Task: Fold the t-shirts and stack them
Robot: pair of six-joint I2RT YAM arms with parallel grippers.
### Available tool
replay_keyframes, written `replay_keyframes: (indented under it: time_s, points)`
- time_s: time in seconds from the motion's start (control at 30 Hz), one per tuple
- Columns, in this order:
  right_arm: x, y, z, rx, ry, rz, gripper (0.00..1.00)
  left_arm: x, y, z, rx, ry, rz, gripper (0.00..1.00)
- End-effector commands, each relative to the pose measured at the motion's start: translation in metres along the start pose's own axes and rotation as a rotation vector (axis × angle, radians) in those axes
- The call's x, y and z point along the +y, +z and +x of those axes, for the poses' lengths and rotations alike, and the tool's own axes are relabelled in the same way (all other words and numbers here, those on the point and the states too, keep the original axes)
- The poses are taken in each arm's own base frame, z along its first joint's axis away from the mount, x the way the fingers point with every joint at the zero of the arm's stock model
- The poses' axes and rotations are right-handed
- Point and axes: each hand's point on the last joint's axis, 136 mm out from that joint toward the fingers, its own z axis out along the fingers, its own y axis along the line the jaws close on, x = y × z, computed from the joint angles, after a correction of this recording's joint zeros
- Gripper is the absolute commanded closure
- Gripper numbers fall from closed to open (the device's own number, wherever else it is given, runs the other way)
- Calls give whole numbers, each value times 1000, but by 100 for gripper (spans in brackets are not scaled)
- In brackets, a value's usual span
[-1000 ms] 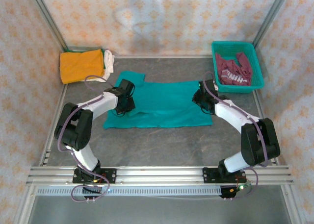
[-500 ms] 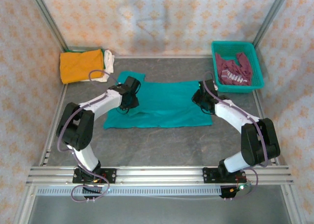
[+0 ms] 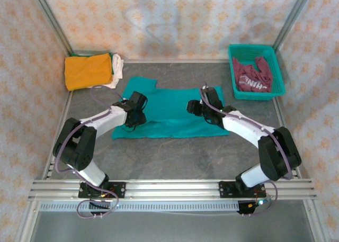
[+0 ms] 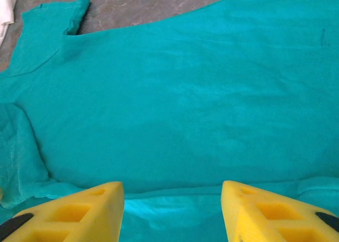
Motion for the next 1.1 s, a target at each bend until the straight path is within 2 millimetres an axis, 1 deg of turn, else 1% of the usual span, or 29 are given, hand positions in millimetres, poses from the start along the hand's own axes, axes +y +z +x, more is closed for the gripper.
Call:
replay_keyframes:
  time_s: [0.0,0.07,0.3,0.37,0.43,0.5,0.53,0.6,0.67,0.7,0.9,1.0,1.07]
  points:
    - [13,2,-16,-41,-31,-40,48,-6,6,-9,-19,-4,8,68]
    - [12,1,-16,-47,-31,-37,48,-8,7,-11,-27,-2,8,70]
    - [12,-2,-17,-57,-30,-34,47,-6,18,-7,-23,-11,2,69]
    - [12,-2,-18,-58,-31,-35,47,-4,22,-5,-18,-12,-9,73]
    - [13,-2,-19,-61,-26,-39,46,-3,23,-6,-24,-13,-18,85]
    - [15,-2,-20,-61,-20,-45,46,-1,21,-8,-33,-11,-29,89]
    - [16,-1,-20,-58,-17,-50,45,0,19,-10,-37,-9,-37,92]
    - [19,0,-21,-55,-9,-60,45,0,13,-13,-49,0,-43,94]
    - [20,1,-22,-58,1,-70,45,1,8,-18,-62,13,-54,99]
    - [21,2,-22,-59,4,-74,45,2,5,-20,-66,20,-61,100]
    - [22,3,-21,-58,16,-82,45,-4,-6,-37,-100,72,-90,100]
    - [22,2,-22,-60,14,-81,45,-12,-8,-44,-112,91,-91,100]
    - [23,1,-23,-62,14,-81,44,-21,-8,-47,-115,112,-87,100]
